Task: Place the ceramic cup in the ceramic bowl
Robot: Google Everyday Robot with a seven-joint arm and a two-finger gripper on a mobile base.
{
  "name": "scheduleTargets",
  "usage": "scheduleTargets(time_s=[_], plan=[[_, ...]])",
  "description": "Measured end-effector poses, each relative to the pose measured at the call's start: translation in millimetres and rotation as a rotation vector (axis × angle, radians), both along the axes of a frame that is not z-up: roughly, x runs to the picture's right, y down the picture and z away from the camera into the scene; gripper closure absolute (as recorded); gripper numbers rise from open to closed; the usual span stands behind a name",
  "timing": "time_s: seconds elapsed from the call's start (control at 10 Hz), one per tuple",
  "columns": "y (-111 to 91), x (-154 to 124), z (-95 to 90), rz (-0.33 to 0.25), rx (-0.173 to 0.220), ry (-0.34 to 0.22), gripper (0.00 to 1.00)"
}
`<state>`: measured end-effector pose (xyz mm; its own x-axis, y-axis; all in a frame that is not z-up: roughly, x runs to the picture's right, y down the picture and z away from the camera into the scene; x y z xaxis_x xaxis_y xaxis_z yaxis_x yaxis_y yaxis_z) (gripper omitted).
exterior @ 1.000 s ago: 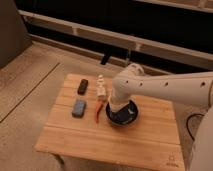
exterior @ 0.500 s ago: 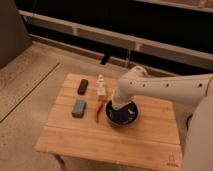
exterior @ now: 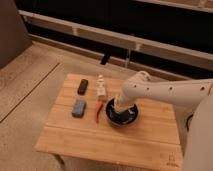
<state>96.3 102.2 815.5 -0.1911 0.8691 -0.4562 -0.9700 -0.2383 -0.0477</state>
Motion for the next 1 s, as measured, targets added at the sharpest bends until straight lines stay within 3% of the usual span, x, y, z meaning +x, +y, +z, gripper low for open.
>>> scheduleTargets(time_s=[0.7, 0.8, 1.0], plan=[[18.1, 11.5, 19.2, 0.035, -0.069, 0.015, 0.20], [17.9, 12.2, 21.4, 0.041, -0.071, 0.010, 0.23], [19.1, 11.2, 22.6, 0.038, -0.078, -0.011, 0.43]])
